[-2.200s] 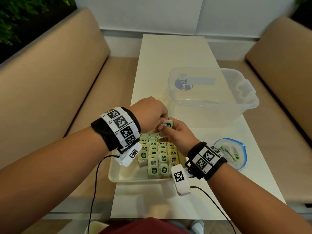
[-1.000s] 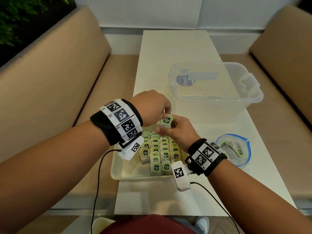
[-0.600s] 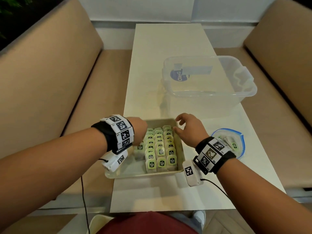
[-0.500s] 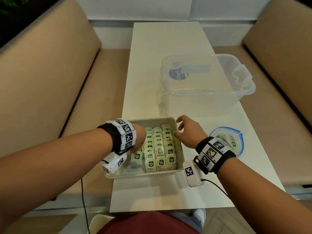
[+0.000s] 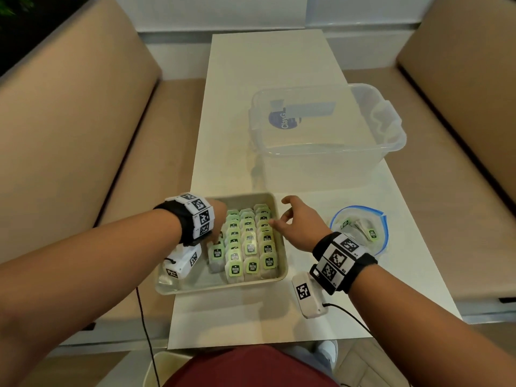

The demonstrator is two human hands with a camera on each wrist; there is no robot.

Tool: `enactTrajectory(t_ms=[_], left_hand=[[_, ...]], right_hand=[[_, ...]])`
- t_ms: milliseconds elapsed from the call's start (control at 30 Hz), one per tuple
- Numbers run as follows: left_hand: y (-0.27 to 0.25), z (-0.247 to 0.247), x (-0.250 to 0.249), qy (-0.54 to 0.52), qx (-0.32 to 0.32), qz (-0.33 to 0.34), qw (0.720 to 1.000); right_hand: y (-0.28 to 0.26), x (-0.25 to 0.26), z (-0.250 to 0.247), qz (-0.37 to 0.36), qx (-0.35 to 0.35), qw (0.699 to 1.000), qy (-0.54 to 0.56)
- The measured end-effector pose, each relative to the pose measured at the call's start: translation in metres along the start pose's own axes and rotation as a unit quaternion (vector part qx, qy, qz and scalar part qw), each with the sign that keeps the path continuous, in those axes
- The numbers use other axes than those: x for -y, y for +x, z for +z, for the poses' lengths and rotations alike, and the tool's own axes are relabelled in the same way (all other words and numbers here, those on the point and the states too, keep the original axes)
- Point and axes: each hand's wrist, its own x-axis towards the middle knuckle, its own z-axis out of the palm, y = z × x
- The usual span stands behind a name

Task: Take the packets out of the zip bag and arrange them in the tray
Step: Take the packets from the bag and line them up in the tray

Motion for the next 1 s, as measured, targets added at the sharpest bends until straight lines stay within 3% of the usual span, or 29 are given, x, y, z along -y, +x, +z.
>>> enactTrajectory(t_ms=[67, 167, 367, 500, 633, 733, 1000], left_hand=[[-0.041, -0.028, -0.011, -0.053, -0.050, -0.013, 0.997], [-0.072, -0.069, -0.031, -0.117, -0.145, 0.026, 0.982], [-0.084, -0.131, -0.132, -0.276, -0.280, 0.188, 0.900], [-0.052, -0.135, -0.203, -0.295, -0.243, 0.210, 0.900], [-0.018, -0.116, -0.245, -0.255, -0.193, 0.138, 0.937], [-0.006, -0.104, -0.254, -0.211, -0.177, 0.094, 0.957], [-0.006, -0.082, -0.262, -0.234, -0.220, 0.051, 0.946]], right_hand=[[-0.005, -0.012, -0.012, -0.007, -0.008, 1.000, 0.015], [-0.011, -0.036, -0.042, -0.013, -0.033, 0.999, 0.020], [-0.024, -0.096, -0.113, 0.011, -0.068, 0.996, -0.059], [-0.032, -0.133, -0.136, 0.044, -0.051, 0.990, -0.121], [-0.037, -0.161, -0.137, 0.072, 0.042, 0.971, -0.224], [-0.038, -0.178, -0.133, 0.067, 0.059, 0.975, -0.201], [-0.036, -0.194, -0.130, 0.034, 0.064, 0.987, -0.143]])
